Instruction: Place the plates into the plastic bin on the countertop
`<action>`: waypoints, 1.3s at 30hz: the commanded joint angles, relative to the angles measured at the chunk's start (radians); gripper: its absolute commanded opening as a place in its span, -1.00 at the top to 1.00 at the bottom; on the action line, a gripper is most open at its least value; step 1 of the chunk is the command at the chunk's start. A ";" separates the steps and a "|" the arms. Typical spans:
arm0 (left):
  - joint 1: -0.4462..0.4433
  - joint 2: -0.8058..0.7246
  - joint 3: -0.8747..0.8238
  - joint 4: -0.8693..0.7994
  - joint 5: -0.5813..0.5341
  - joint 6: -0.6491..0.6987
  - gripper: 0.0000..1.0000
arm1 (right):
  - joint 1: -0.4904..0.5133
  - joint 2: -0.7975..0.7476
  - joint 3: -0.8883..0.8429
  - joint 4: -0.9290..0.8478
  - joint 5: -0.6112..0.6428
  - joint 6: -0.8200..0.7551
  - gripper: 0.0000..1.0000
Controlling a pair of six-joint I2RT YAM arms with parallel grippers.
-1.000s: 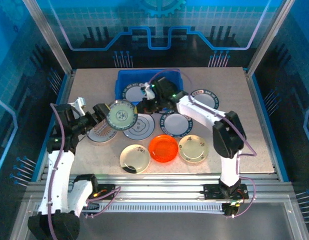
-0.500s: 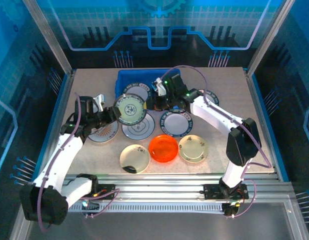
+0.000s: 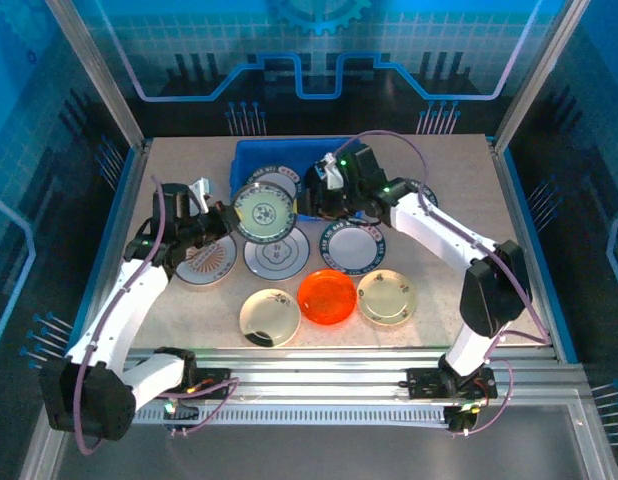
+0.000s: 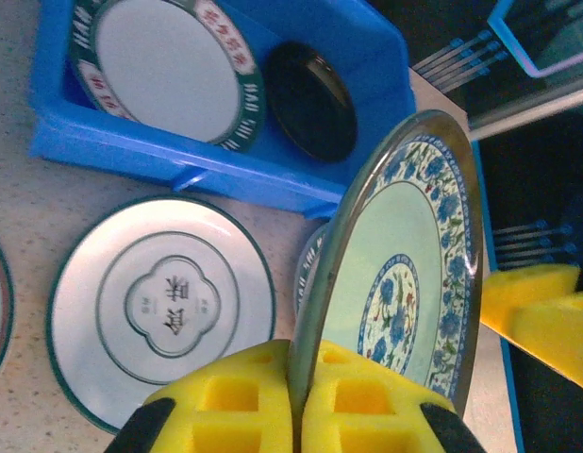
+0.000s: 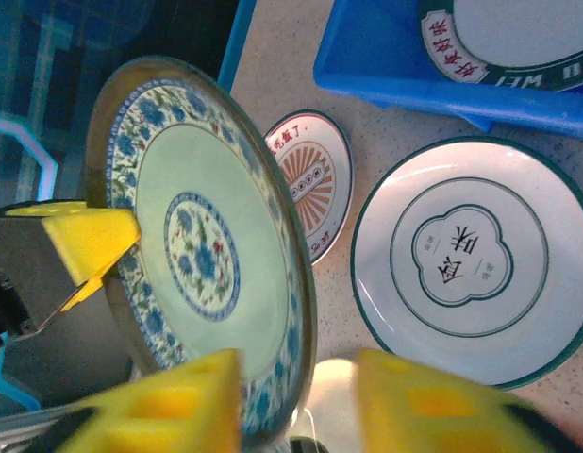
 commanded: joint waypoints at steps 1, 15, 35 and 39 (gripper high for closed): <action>0.002 0.047 0.071 0.052 -0.046 -0.023 1.00 | -0.049 -0.069 -0.006 -0.031 0.014 -0.007 -0.04; -0.089 0.407 0.349 0.152 -0.027 -0.058 1.00 | -0.149 -0.320 -0.242 -0.062 0.226 -0.072 -0.15; -0.167 0.876 0.768 0.110 -0.035 -0.121 1.00 | -0.281 -0.440 -0.417 -0.018 0.214 -0.050 -0.18; -0.169 0.939 0.817 0.105 -0.039 -0.135 1.00 | -0.308 -0.454 -0.430 -0.014 0.208 -0.052 -0.18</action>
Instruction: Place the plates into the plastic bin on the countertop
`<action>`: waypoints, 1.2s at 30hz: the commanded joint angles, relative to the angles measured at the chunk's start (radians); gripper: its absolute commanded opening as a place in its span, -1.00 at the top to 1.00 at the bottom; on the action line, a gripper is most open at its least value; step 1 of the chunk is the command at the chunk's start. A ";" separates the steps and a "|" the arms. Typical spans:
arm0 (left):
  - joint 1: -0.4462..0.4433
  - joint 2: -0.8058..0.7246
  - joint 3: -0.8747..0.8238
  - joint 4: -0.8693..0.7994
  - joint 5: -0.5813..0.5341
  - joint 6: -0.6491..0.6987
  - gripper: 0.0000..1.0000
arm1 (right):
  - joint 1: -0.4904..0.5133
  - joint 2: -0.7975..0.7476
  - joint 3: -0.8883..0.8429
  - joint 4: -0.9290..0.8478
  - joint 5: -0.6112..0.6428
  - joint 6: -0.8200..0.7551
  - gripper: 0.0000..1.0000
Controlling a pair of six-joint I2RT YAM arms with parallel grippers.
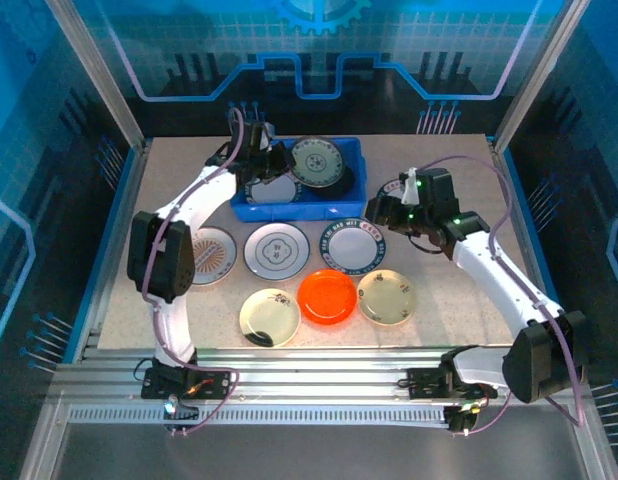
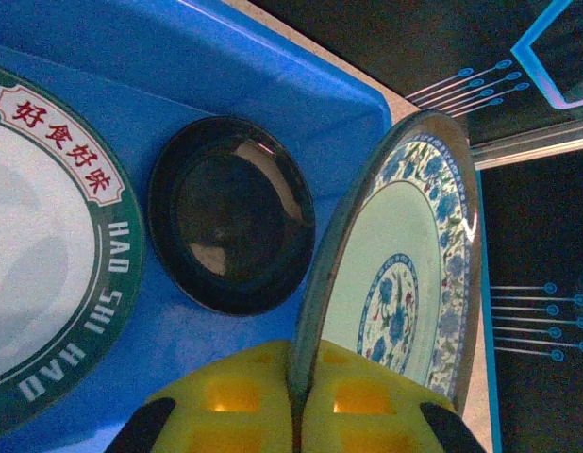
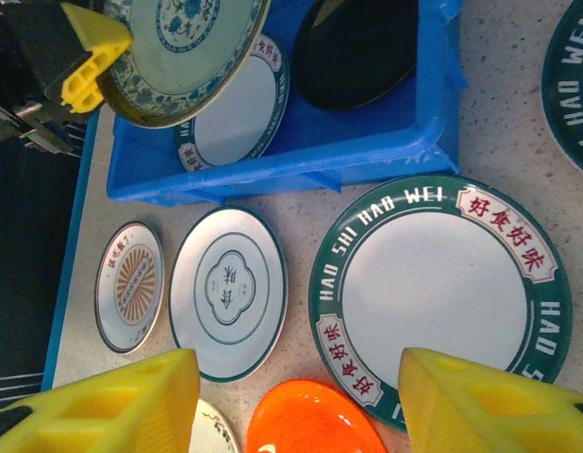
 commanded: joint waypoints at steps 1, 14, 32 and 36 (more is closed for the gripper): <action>-0.007 0.052 0.070 -0.009 -0.007 -0.026 1.00 | -0.025 -0.031 -0.021 0.009 -0.022 -0.003 -0.18; -0.027 0.301 0.332 -0.120 -0.033 -0.051 1.00 | -0.060 -0.026 -0.033 0.009 -0.040 0.004 -0.18; -0.048 0.413 0.432 -0.259 -0.105 -0.025 0.39 | -0.065 -0.008 -0.040 0.030 -0.070 0.011 -0.18; -0.054 0.411 0.445 -0.282 -0.117 -0.007 0.03 | -0.066 -0.013 -0.044 0.035 -0.074 0.016 -0.19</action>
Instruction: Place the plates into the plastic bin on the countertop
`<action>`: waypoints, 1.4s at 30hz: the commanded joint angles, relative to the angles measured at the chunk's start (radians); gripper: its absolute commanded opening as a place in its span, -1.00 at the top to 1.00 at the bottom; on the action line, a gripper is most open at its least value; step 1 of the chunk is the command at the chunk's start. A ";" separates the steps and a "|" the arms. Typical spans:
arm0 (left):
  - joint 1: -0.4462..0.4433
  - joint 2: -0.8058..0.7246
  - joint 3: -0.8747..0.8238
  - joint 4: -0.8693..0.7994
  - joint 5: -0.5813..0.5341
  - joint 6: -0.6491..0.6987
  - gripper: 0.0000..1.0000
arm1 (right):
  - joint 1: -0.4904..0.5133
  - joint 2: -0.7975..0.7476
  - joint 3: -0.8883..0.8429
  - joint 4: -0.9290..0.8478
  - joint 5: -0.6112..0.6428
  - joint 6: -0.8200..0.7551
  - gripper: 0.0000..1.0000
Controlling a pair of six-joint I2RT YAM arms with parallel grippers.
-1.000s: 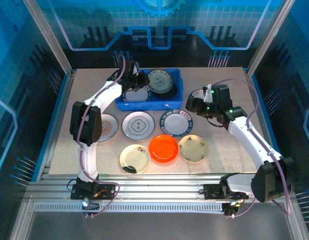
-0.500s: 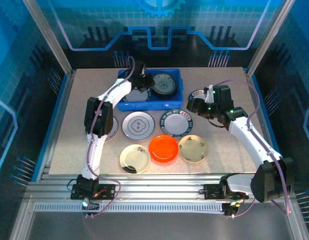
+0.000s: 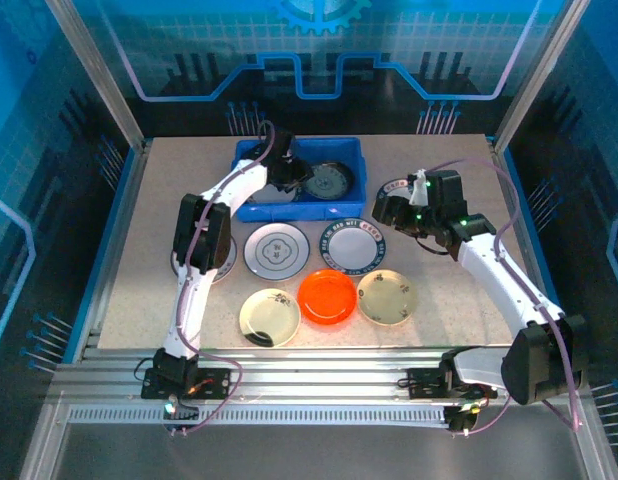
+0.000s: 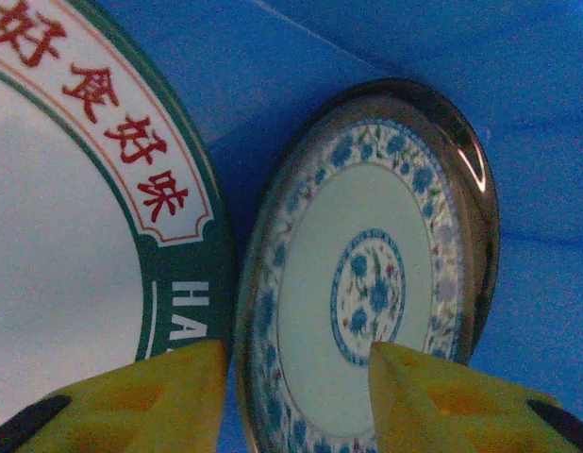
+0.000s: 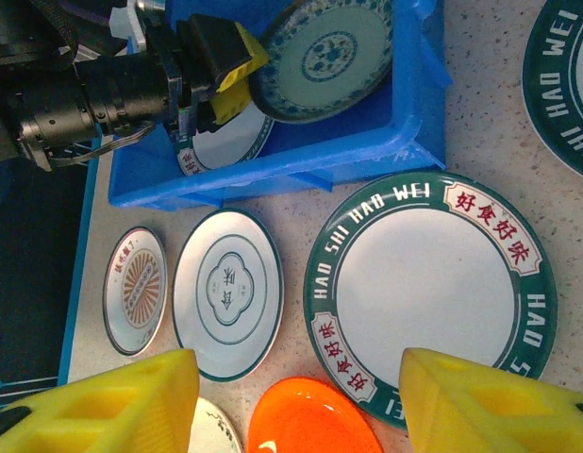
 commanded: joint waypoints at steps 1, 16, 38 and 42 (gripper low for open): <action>-0.013 0.003 0.055 -0.043 -0.018 0.025 -0.01 | -0.016 -0.006 -0.017 0.026 -0.016 0.011 -0.19; -0.021 -0.029 0.075 -0.050 -0.028 0.050 -0.17 | -0.022 -0.017 -0.035 0.035 -0.009 0.004 -0.19; -0.118 -0.792 -0.542 0.138 -0.064 0.138 -0.54 | -0.066 -0.099 -0.071 0.038 0.102 -0.059 -0.21; -0.138 -0.911 -0.653 0.115 -0.059 0.141 -0.54 | -0.072 -0.097 -0.097 0.050 0.115 -0.056 -0.22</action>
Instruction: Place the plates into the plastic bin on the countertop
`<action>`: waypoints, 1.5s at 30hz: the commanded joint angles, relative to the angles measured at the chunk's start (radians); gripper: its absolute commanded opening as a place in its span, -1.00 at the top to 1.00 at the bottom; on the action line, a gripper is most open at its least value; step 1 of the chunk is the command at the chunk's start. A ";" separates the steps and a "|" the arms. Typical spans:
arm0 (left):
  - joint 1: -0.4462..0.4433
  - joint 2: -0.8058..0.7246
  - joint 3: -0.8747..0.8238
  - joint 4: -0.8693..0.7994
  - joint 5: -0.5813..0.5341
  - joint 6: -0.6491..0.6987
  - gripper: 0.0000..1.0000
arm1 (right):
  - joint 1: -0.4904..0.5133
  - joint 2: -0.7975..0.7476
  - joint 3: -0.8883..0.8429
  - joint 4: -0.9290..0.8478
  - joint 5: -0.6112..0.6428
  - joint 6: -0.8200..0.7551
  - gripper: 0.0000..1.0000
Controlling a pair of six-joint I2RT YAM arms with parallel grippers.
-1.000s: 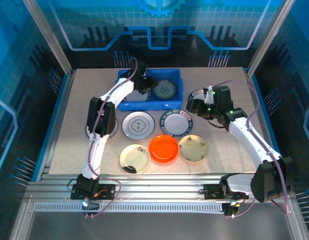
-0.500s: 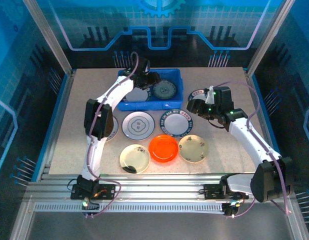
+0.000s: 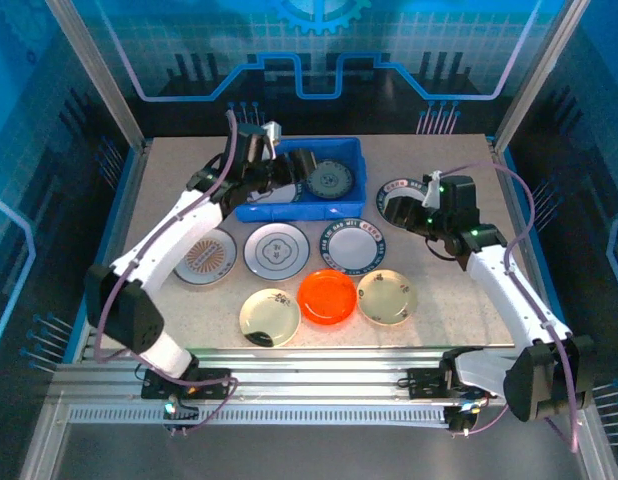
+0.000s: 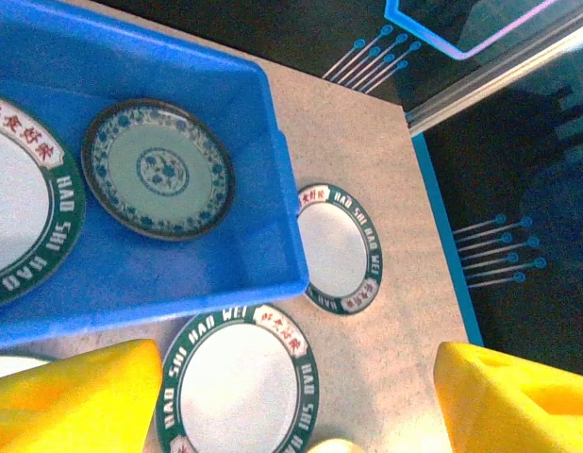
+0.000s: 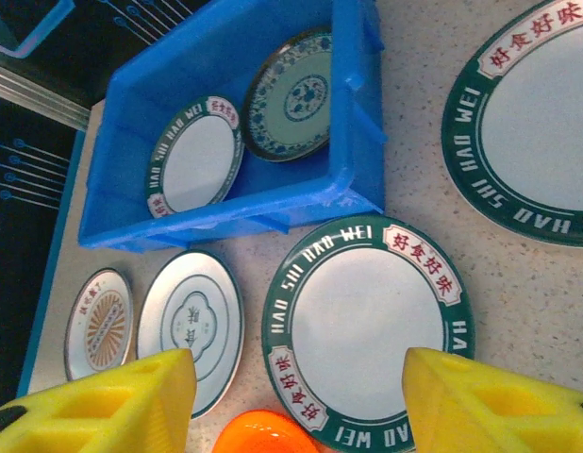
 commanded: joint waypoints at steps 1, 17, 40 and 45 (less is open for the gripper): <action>-0.016 -0.086 -0.084 -0.004 -0.005 0.024 -0.55 | -0.016 -0.009 -0.033 0.018 0.035 -0.012 -0.23; -0.028 -0.321 -0.483 0.159 0.094 -0.058 -0.60 | -0.081 0.019 -0.218 0.207 0.164 0.055 -0.30; -0.027 -0.286 -0.599 0.315 0.133 -0.098 -0.60 | -0.261 0.397 -0.282 0.634 0.056 0.349 0.13; -0.028 -0.275 -0.606 0.308 0.129 -0.085 -0.60 | -0.259 0.431 -0.274 0.674 0.058 0.378 0.17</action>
